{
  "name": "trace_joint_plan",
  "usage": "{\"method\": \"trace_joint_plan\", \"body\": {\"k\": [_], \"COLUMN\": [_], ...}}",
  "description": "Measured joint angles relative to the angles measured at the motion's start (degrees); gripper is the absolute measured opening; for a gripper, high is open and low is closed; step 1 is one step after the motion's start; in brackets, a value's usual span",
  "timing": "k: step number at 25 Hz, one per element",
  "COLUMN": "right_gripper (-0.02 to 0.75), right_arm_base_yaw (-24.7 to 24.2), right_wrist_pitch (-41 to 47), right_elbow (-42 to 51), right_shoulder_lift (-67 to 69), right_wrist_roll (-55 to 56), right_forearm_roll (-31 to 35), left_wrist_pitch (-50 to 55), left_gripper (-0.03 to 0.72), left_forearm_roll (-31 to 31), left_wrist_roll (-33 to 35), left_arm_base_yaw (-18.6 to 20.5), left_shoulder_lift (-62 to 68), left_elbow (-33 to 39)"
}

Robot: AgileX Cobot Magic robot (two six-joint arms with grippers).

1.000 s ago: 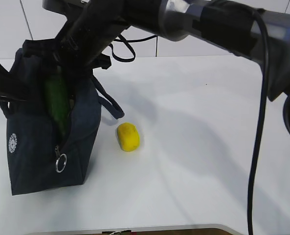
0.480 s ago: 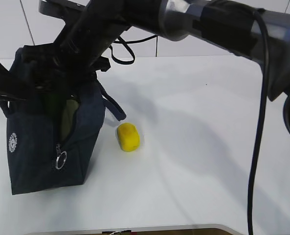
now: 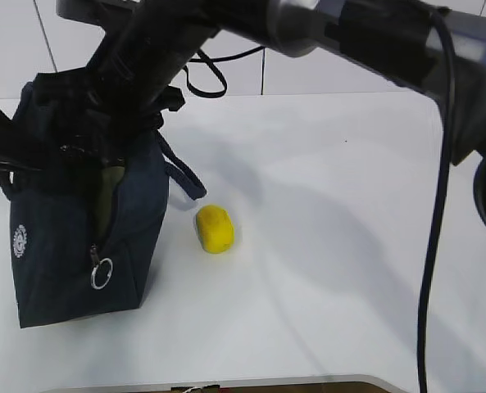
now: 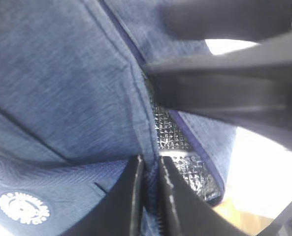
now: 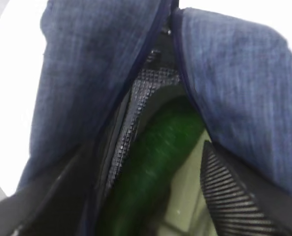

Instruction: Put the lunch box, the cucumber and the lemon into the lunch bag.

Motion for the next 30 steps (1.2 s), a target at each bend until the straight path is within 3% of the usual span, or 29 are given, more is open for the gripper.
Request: {"method": "trace_joint_plan", "body": {"k": [12, 30], "right_gripper": [0.561, 0.561], "right_arm_base_yaw": [0.0, 0.0], "right_wrist_pitch": [14.7, 15.92], "right_elbow": [-8.43, -10.32], "right_shoulder_lift": [0.0, -3.57], "right_wrist_roll": [-0.89, -0.79], "right_forearm_roll": [-9.54, -15.62], "left_wrist_pitch": [-0.62, -1.19], "left_gripper": [0.013, 0.012], "left_forearm_roll": [0.23, 3.9], "left_wrist_roll": [2.05, 2.29], "left_arm_base_yaw": [0.0, 0.0], "left_shoulder_lift": [0.0, 0.0], "left_elbow": [0.0, 0.0]}}
